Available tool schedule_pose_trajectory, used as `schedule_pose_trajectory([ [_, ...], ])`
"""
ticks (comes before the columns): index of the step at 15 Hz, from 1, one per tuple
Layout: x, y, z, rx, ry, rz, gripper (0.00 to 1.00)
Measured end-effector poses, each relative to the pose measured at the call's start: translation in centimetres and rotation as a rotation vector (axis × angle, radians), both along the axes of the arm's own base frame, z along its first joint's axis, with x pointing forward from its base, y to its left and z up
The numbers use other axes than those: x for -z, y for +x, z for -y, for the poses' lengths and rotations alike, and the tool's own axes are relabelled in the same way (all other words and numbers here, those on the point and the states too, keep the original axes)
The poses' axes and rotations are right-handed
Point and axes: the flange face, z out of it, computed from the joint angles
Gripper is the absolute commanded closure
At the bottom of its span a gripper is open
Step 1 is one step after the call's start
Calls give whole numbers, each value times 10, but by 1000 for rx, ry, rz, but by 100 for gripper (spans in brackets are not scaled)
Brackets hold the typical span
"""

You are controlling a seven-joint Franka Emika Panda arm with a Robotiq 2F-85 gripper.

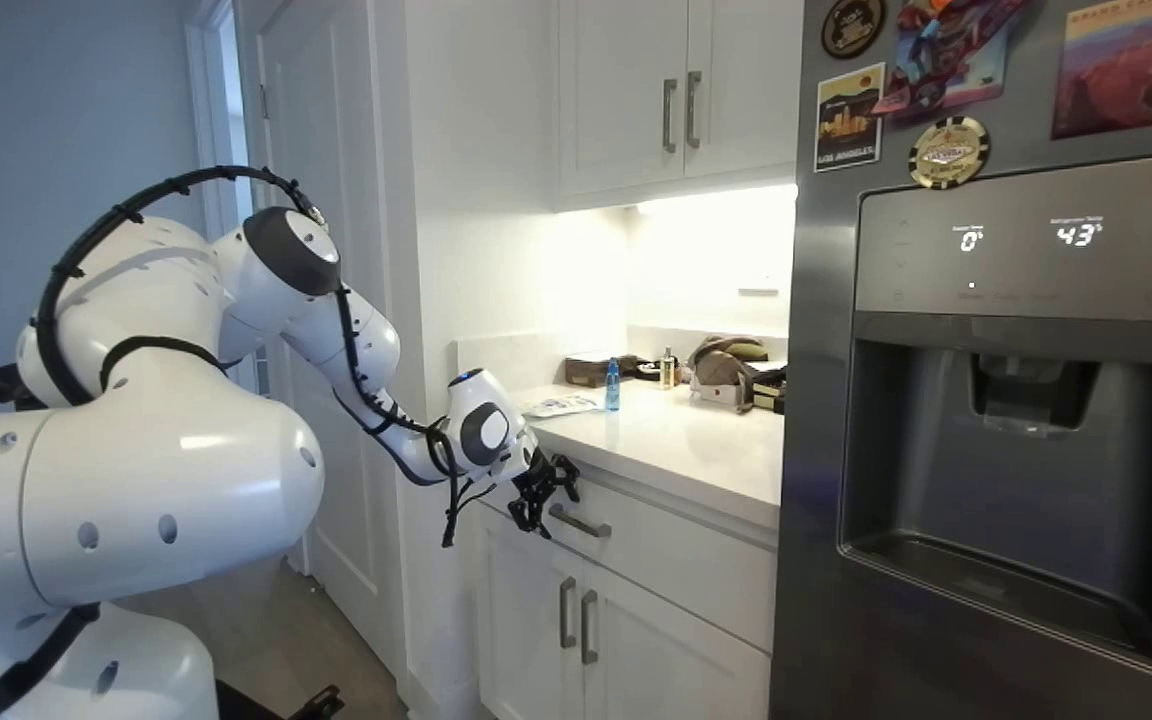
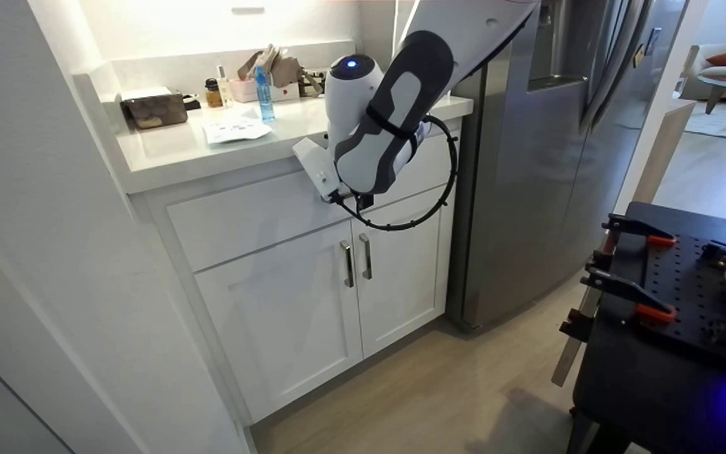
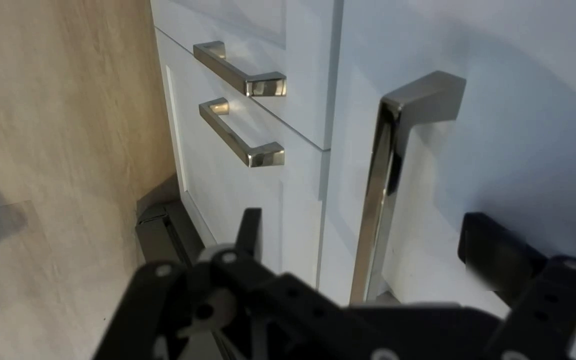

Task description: Open the topmost drawer

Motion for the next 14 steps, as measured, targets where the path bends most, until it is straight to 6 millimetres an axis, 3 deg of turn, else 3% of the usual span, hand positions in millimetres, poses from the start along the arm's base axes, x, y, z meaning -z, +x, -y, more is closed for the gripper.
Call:
schedule_pose_trajectory([
  [14, -1, -7, 4, -36, 15, -73, 0],
])
